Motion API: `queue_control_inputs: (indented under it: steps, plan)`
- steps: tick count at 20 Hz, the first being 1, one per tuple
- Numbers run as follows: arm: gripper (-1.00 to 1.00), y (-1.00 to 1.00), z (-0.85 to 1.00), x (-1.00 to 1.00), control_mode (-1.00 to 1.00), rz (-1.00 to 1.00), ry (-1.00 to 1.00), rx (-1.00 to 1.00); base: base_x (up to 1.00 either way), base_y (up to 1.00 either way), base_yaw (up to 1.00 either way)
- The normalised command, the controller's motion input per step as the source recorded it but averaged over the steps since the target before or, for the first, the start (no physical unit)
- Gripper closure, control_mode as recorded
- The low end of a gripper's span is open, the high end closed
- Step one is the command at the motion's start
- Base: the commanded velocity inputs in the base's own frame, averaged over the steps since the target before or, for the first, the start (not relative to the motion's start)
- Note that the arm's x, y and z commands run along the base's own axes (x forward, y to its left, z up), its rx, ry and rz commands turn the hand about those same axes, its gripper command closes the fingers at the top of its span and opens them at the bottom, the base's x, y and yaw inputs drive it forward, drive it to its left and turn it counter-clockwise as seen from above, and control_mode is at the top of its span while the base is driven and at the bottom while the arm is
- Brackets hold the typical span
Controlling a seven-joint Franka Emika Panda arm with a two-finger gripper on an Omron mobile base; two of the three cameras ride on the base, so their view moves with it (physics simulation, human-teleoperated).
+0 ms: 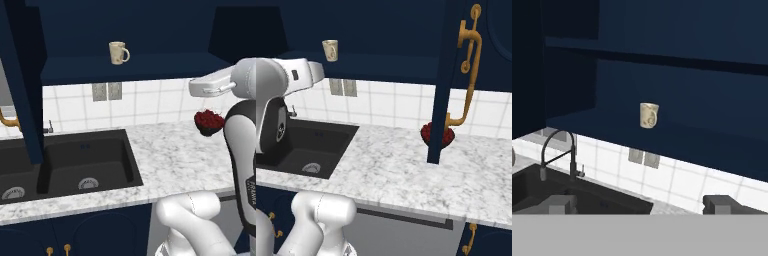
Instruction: Gather all objects into one cabinet and sort the glasses and bowls to opposite sides.
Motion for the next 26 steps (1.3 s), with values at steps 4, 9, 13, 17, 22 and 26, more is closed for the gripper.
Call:
queue_control_inputs:
  steps: [4,9,13,17,22,26]
  plan:
    - [-1.00,0.00,0.00,0.29,-1.00,0.00,0.00,0.06,0.00,0.00,0.00]
    - [-1.00,0.06,0.01,0.26,-1.00,0.00,0.01,0.01,0.00,0.00,0.00]
    - [-1.00,0.07,0.00,0.34,-1.00,0.00,0.00,0.00,0.00,0.00,0.00]
    - [-1.00,0.07,0.00,0.41,-1.00,0.00,0.00,0.00,0.00,0.00,0.00]
    - [-1.00,0.00,0.00,0.30,-1.00,0.00,0.00,0.00,0.00,0.00,0.00]
    - [-1.00,0.00,0.00,0.32,-1.00,0.00,0.00,0.00,0.00,0.00,0.00]
